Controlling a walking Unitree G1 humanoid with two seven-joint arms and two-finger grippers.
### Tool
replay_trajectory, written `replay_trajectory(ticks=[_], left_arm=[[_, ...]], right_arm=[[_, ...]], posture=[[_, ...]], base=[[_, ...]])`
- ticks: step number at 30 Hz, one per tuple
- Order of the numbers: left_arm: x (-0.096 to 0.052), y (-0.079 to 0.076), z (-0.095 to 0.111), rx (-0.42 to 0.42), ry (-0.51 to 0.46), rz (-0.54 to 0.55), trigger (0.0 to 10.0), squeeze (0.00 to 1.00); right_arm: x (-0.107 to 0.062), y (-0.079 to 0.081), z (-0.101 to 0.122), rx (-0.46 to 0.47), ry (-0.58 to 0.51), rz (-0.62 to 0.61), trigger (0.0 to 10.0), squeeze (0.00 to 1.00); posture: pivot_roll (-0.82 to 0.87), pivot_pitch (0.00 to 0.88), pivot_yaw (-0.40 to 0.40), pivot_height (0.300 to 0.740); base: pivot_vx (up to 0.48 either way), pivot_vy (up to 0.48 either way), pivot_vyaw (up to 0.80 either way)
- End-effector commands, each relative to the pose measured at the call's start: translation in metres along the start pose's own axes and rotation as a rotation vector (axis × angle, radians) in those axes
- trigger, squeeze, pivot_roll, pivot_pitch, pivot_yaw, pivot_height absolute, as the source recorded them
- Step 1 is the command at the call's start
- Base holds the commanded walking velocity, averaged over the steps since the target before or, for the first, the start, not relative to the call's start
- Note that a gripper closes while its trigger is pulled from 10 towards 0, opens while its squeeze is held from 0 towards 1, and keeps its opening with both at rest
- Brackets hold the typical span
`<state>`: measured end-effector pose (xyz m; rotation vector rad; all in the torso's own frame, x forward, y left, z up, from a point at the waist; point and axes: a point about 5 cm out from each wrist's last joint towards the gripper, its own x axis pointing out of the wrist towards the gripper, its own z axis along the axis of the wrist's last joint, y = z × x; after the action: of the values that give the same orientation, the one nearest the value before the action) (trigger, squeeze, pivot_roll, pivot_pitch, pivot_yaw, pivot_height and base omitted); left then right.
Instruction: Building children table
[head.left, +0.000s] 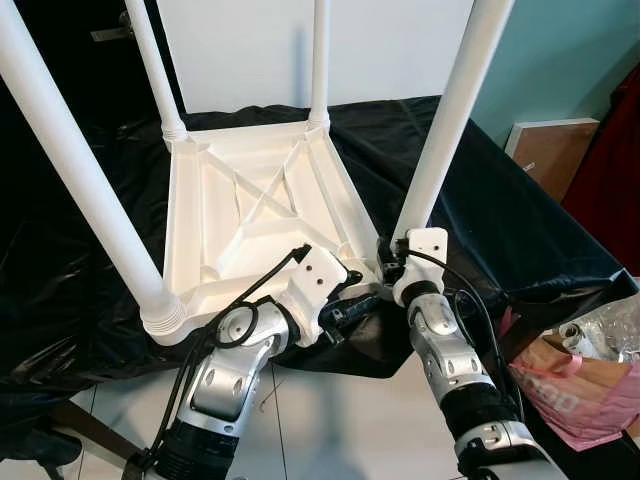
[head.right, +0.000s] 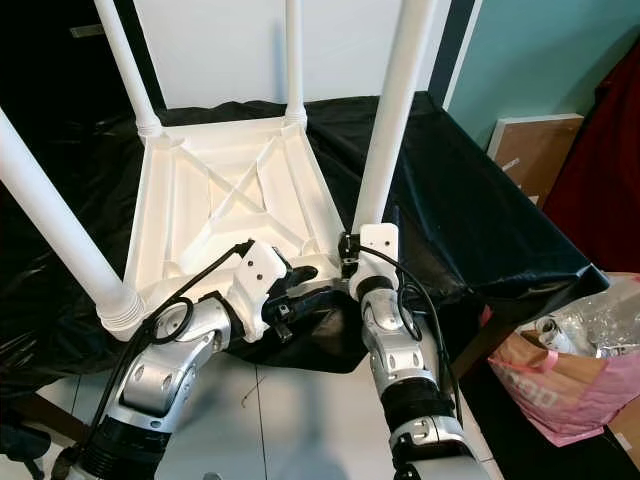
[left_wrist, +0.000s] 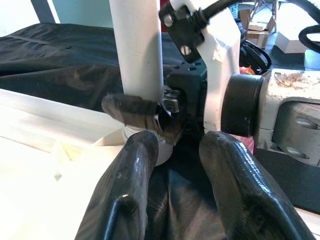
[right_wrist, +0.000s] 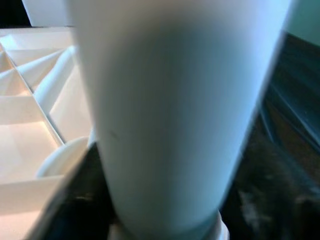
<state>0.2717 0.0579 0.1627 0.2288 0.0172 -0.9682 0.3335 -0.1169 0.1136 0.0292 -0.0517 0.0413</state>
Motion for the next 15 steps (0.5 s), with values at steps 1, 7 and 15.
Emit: replay_trajectory(ticks=[1,7,15], left_arm=[[0.001,0.000,-0.002,-0.004,0.011,0.058,10.0,0.00],[0.002,-0.002,-0.002,-0.003,0.009,0.053,10.0,0.00],[0.003,-0.002,-0.002,-0.004,0.006,0.049,10.0,0.00]], right_arm=[[-0.002,-0.006,-0.004,0.004,0.016,-0.006,10.0,1.00],[-0.007,-0.008,0.003,0.032,-0.044,0.097,10.0,1.00],[-0.018,-0.022,0.001,-0.007,-0.046,0.326,10.0,0.00]], posture=[[-0.01,0.010,-0.024,0.740],[-0.01,0.010,-0.026,0.740],[-0.02,0.012,-0.025,0.740]], base=[[0.000,0.000,0.00],[0.000,0.000,0.00],[0.000,0.000,0.00]])
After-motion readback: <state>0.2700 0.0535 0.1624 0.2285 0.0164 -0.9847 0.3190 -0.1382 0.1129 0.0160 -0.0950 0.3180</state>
